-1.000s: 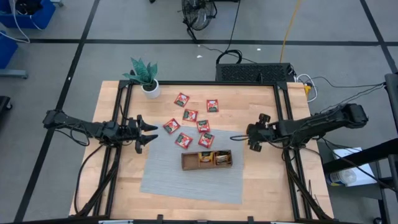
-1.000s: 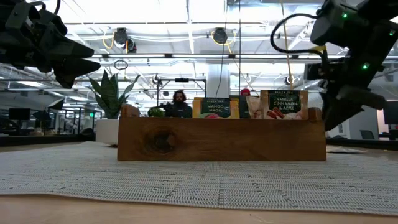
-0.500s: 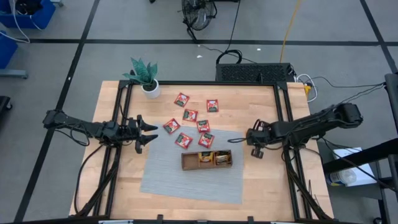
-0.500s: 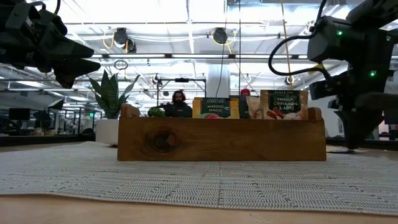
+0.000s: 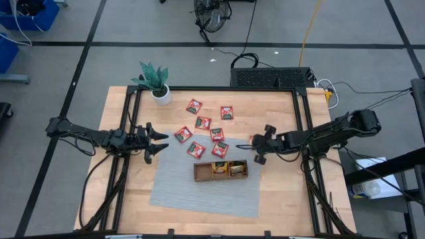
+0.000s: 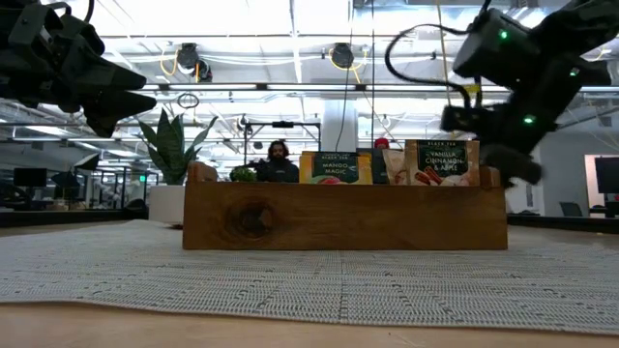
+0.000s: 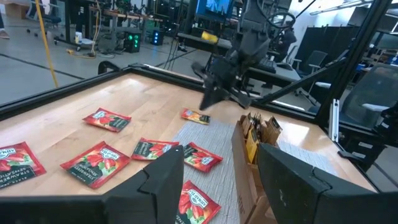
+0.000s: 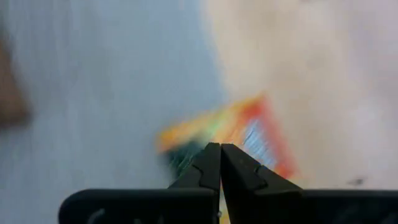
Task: Pick & Place Tea
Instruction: Put the yellow tea bag into the middle compartment of the wood organizer
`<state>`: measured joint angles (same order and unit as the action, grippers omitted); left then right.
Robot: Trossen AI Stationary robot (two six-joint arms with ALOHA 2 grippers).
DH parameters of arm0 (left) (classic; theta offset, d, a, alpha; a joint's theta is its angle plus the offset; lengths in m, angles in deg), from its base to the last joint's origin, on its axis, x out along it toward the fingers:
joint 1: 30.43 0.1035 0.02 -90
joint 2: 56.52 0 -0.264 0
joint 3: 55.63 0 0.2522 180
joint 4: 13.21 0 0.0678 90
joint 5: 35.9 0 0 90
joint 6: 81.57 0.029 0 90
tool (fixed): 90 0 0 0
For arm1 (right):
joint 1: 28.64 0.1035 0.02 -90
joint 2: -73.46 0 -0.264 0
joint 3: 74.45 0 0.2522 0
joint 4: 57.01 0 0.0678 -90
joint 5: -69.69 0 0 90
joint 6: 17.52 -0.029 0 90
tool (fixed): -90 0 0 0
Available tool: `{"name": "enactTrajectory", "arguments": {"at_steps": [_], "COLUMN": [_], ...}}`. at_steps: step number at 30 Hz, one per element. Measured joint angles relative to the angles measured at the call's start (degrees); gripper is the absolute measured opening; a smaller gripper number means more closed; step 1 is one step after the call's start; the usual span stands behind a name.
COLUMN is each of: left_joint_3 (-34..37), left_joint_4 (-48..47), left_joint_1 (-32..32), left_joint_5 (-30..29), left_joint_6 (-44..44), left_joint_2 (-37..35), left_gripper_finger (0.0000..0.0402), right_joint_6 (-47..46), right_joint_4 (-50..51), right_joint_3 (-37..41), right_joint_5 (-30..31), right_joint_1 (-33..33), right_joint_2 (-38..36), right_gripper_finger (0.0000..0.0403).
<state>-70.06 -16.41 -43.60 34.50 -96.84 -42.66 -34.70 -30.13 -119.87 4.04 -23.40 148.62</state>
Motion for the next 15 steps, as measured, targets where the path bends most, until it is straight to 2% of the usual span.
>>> {"name": "enactTrajectory", "arguments": {"at_steps": [3,5,7,9,11,15], "left_joint_3": [0.0,0.0,0.0,0.0,0.0,0.0], "left_joint_4": [0.0,0.0,0.0,0.0,0.0,0.0], "left_joint_1": [0.02,0.01,0.01,0.0,0.0,0.0], "left_joint_5": [0.02,0.02,0.01,0.02,0.0,0.0], "left_joint_6": [0.0,0.0,0.0,0.0,0.0,0.0], "left_joint_2": [0.0,0.0,0.0,0.0,0.0,0.0], "left_gripper_finger": [0.0205,0.0205,0.0205,0.0205,0.0205,0.0205], "right_joint_6": [6.46,10.49,12.42,12.52,12.41,9.38], "right_joint_4": [-4.53,-5.89,-5.02,-5.01,-4.65,-0.66], "right_joint_3": [0.0,-0.07,-0.05,0.21,0.55,0.55], "right_joint_5": [8.36,9.72,4.96,-3.42,-9.2,-10.22], "right_joint_1": [-0.14,-1.63,-4.62,-8.25,-11.08,-13.9], "right_joint_2": [-0.28,-0.33,-0.19,0.42,1.47,2.58], "right_gripper_finger": [0.0001,0.0001,0.0,0.0,0.0,0.0]}}
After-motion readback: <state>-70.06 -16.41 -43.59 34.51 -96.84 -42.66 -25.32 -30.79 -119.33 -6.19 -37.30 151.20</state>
